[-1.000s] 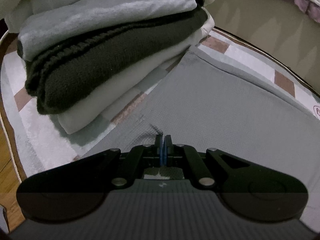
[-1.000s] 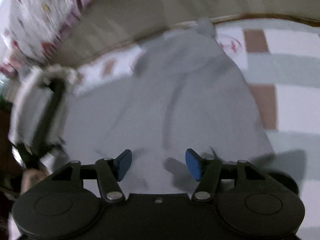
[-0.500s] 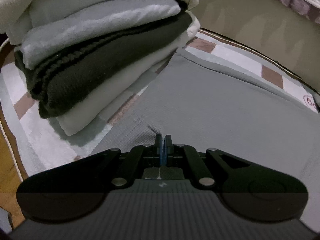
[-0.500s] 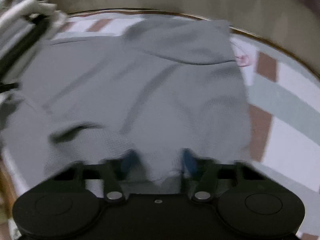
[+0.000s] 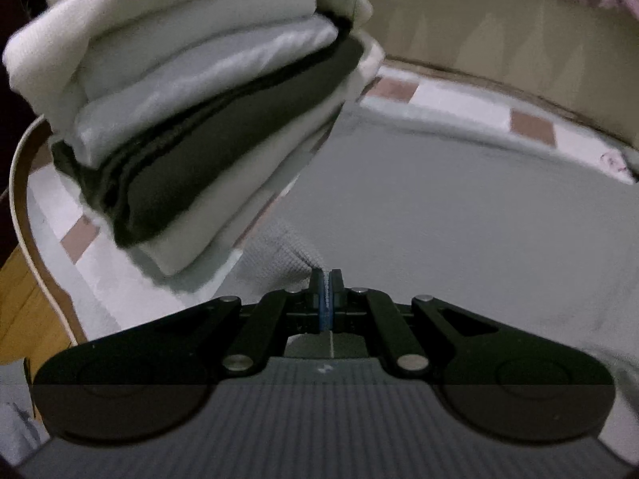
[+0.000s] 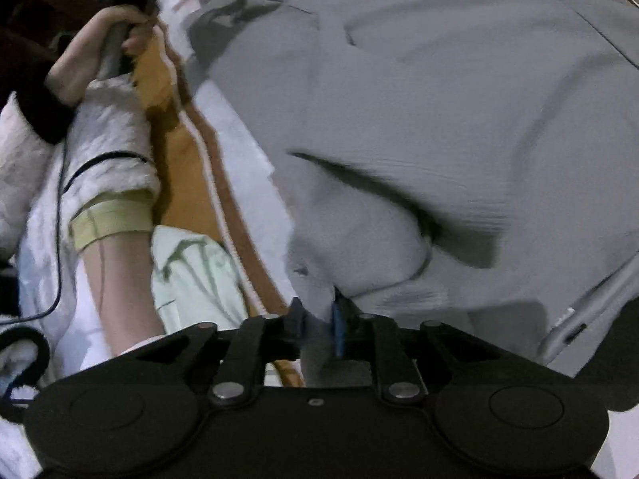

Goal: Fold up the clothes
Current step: 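Grasp the shirt fabric with the right gripper while the left gripper holds the hem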

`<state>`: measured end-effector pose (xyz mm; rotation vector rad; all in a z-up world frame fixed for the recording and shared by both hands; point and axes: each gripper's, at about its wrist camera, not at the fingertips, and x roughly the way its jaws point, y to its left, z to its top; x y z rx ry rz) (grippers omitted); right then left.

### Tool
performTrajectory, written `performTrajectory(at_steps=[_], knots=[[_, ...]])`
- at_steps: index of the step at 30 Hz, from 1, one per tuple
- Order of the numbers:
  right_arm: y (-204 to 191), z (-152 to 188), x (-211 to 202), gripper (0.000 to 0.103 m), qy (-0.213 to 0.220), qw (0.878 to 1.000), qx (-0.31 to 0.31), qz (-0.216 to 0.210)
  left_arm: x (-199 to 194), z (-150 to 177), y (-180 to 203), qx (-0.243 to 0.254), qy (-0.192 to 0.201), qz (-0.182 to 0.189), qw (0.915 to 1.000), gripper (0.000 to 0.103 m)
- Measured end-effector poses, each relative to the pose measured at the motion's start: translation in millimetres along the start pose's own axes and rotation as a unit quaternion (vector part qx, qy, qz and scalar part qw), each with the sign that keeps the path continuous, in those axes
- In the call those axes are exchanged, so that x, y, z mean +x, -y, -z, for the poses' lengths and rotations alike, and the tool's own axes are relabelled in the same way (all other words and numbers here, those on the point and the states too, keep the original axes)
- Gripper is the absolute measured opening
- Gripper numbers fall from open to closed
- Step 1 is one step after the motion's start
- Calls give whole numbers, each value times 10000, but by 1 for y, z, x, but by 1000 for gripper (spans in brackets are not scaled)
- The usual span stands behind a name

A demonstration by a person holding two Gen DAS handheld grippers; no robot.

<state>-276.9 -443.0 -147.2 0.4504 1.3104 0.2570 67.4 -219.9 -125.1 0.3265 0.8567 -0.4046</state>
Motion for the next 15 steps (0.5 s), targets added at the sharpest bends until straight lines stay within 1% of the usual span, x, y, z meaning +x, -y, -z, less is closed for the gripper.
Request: performTrajectory(at_steps=[1,2,3,4,5,7,8,10,11,12,13,14,15], knots=[[5,-3,-4,25,109,9999,115,25,2,0,-3,-87,-72,41,9999,1],[12,-6,-12,34,328,9991,265,44,5,0,-5,-171,-138,79,9997,1],[18,-9,-20,37,549,9976,417,57,6,0,-8,-232,-164,98,9995,1],[25,-10,-30,44,801,9950,595,15,8,0,-10,-288,-186,113,9993,1],[32,-10,-39,54,1046,9915,776,-27,9,-1,-10,-308,-187,110,9993,1],[45,-6,-52,64,1381,9829,1216,-107,11,-2,-9,-352,-219,126,9991,1],[52,-5,-54,65,1460,9786,1445,-130,12,-3,-8,-346,-234,128,9990,1],[67,0,-50,65,1457,9690,1990,-139,14,-3,-5,-334,-265,130,9990,1],[78,3,-46,65,1427,9598,2411,-169,16,-4,-4,-307,-275,120,9991,1],[88,6,-41,65,1465,9469,2848,-276,17,-4,-3,-283,-287,118,9991,1],[95,9,-32,65,1432,9333,3257,-480,18,-4,-1,-257,-299,118,9992,1],[100,11,-24,64,1345,9225,3554,-679,18,-3,0,-225,-313,124,9992,1],[103,12,-20,65,1364,9144,3747,-695,19,-3,1,-193,-328,132,9992,1]])
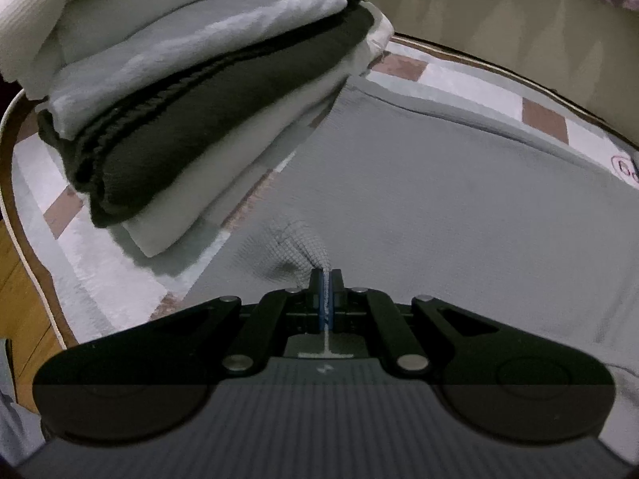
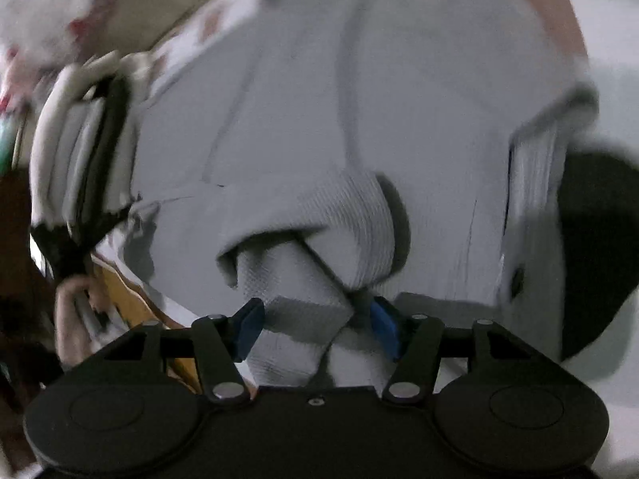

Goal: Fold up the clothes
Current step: 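Grasp the shirt fabric with the right gripper while the left gripper holds the hem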

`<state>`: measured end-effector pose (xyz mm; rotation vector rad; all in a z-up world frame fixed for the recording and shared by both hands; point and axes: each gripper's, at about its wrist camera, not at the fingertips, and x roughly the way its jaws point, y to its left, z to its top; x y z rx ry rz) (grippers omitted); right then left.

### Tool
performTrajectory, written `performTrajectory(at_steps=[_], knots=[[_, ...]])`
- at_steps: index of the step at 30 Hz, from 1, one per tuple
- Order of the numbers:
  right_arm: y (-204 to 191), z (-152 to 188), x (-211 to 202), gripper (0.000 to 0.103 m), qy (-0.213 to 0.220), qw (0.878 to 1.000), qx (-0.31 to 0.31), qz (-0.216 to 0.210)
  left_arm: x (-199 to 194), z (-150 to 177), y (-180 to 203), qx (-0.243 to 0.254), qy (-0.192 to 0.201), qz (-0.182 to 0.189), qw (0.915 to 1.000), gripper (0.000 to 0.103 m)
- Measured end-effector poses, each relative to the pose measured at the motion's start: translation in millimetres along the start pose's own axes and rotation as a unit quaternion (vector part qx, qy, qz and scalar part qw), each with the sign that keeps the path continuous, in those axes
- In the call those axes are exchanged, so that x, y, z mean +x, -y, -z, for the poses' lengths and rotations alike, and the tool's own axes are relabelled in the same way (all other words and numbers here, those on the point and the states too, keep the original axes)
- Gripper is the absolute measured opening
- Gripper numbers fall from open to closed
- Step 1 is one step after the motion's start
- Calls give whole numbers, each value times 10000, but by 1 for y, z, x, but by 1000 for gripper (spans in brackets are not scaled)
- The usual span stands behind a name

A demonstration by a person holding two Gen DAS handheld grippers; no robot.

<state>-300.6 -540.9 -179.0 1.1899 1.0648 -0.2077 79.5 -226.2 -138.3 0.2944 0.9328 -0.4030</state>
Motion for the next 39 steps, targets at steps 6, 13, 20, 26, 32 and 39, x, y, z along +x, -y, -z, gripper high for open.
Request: performTrajectory(at_steps=[6,13,20,26,32,39], knots=[[10,-14,9,66,559,9964,599,207,1,0,5,118,-25,-10,9999,1],[-58,-2,27,7,1287,9696,-1717,1179,-17,-1,8,250,451,-29,9987,1],[-152,48,-7,7,3343,8014,-4533,2010,-39,-7,-3,34,1004,26,9949,1],[-155,71,46,11,554,8327,-5411,1036,-18,-3,-7,-17,443,-33,9990,1],[-114,50,-15,55,1165,8952,-4168,1061,-13,-4,-11,-122,417,97,9990,1],[-64,14,-15,57,769,9501,-2687,1382,-9,-4,-9,-124,346,115,9993,1]])
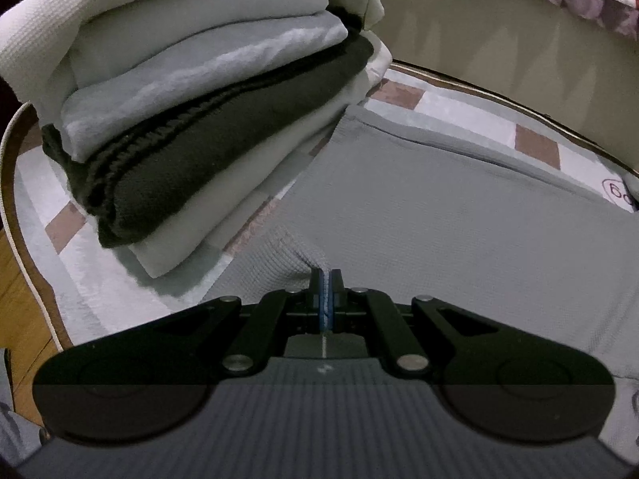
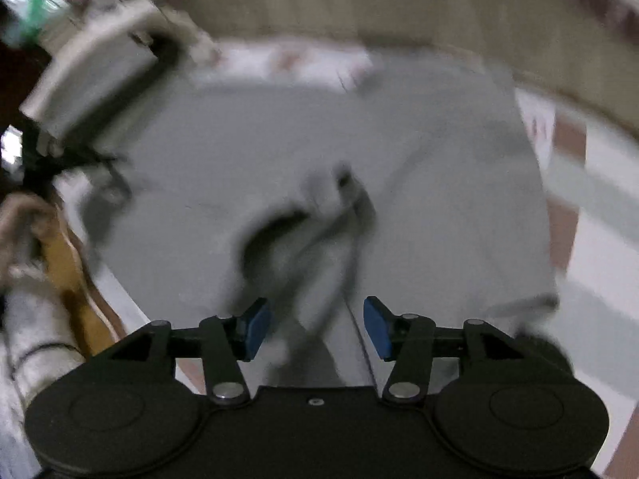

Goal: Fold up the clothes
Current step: 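Grasp the shirt fabric with the right gripper while the left gripper holds the hem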

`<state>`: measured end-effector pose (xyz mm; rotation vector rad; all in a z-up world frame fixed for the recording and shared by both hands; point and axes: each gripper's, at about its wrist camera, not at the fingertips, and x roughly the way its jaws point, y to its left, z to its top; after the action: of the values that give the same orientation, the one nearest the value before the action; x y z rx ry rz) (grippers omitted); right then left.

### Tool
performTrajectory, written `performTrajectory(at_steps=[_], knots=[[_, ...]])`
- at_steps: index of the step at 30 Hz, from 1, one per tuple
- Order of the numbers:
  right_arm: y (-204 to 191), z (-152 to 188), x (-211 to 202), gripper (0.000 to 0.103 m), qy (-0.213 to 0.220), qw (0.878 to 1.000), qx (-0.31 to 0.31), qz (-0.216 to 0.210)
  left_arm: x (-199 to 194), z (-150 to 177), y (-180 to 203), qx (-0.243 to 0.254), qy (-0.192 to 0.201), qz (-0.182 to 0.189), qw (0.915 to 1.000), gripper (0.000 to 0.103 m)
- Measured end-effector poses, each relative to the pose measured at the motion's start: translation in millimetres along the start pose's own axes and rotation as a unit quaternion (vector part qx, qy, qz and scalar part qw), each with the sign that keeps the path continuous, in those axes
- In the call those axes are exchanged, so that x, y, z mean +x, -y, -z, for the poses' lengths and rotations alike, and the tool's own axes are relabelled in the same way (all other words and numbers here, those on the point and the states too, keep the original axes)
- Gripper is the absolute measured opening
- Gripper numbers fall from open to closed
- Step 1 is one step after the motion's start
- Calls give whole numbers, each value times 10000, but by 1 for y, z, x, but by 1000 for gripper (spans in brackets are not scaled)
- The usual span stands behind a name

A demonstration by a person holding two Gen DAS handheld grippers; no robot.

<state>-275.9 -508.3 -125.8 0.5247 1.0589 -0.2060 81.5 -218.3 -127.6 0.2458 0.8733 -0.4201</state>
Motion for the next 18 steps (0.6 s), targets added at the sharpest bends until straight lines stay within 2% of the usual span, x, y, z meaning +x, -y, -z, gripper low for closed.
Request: performTrajectory(at_steps=[3,5,7,8,9,10,12,15,18], knots=[[-3,-6,23,57,-227,9997,-88,-60,2,-1,-2,-62,-43,41,10000,1],[-7,-15,33,58,-28,9996,-77,-281,5,-1,-3,-111,-58,95,9999,1],[-9,-23,42,57,128,9989,37,-440,10,-1,-3,-140,-77,309,9994,2],[-10,-24,43,54,238,9989,-41,-391,11,-1,-2,-131,-72,320,9994,2],[-11,-25,43,41,348,9987,-118,-341,12,0,-1,-123,-67,332,9994,2],[-13,-26,43,4,468,9983,-203,-285,13,0,-1,-114,-63,343,9993,2],[-18,-28,23,4,930,9942,-543,-15,14,1,1,-94,-36,356,9993,1],[-11,-28,-10,2,1526,9879,-274,78,-1,-2,2,6,426,129,9990,1],[-4,-28,-29,2,1754,9839,-141,311,-19,-5,3,56,902,17,9959,1]])
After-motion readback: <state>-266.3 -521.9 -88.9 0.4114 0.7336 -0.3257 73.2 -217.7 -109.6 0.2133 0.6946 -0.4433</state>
